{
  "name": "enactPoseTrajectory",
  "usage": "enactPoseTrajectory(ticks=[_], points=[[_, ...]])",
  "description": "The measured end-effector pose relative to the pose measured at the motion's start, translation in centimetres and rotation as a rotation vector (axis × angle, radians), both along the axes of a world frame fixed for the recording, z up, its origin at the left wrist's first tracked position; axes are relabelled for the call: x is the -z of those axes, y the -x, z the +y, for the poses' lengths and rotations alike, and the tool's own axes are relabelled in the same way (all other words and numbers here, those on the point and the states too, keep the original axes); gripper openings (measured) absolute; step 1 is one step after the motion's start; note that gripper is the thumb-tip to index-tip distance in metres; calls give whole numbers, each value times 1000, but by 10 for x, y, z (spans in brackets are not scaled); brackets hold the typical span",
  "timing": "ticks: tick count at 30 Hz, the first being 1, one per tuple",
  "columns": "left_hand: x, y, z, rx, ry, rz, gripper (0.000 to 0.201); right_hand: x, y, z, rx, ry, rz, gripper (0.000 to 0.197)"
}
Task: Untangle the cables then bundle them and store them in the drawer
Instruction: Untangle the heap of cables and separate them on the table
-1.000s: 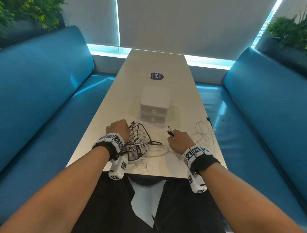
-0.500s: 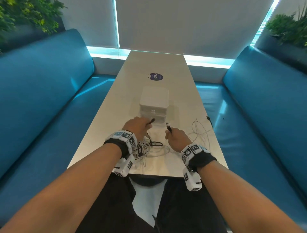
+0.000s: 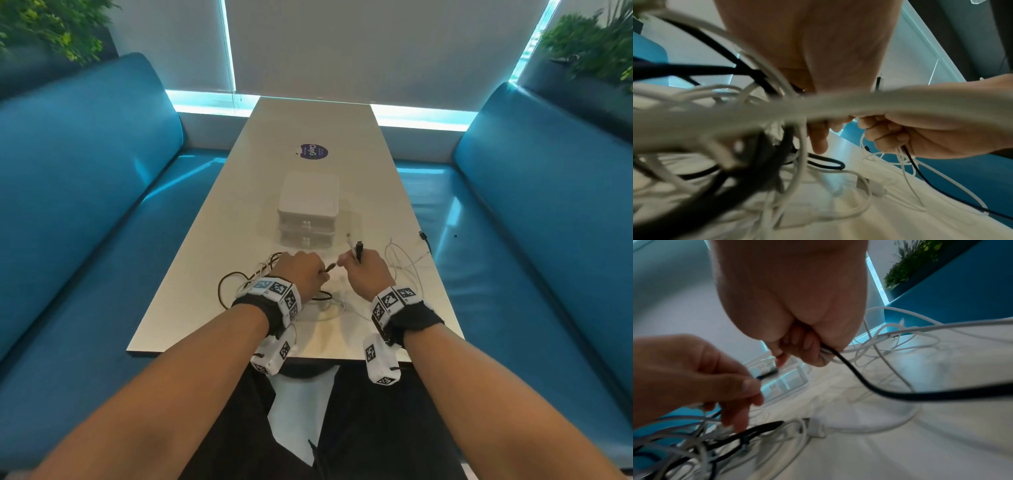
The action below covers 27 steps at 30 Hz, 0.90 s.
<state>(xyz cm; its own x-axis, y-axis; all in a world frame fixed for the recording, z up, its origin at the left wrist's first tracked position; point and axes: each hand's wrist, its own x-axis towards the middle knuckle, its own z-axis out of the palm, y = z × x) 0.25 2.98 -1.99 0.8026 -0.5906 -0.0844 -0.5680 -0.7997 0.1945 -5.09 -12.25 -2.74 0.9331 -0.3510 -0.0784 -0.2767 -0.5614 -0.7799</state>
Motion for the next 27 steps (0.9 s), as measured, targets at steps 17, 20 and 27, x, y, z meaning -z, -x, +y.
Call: enactPoseTrajectory(ticks=[17, 20, 27], points=[[11, 3, -4, 68, 93, -37, 15, 1, -2, 4, -26, -69, 83, 38], [11, 5, -7, 52, 123, -76, 21, -2, -4, 6, -23, -72, 78, 33], [11, 7, -7, 66, -57, -116, 32, -1, -2, 3, 4, 73, 123, 27]])
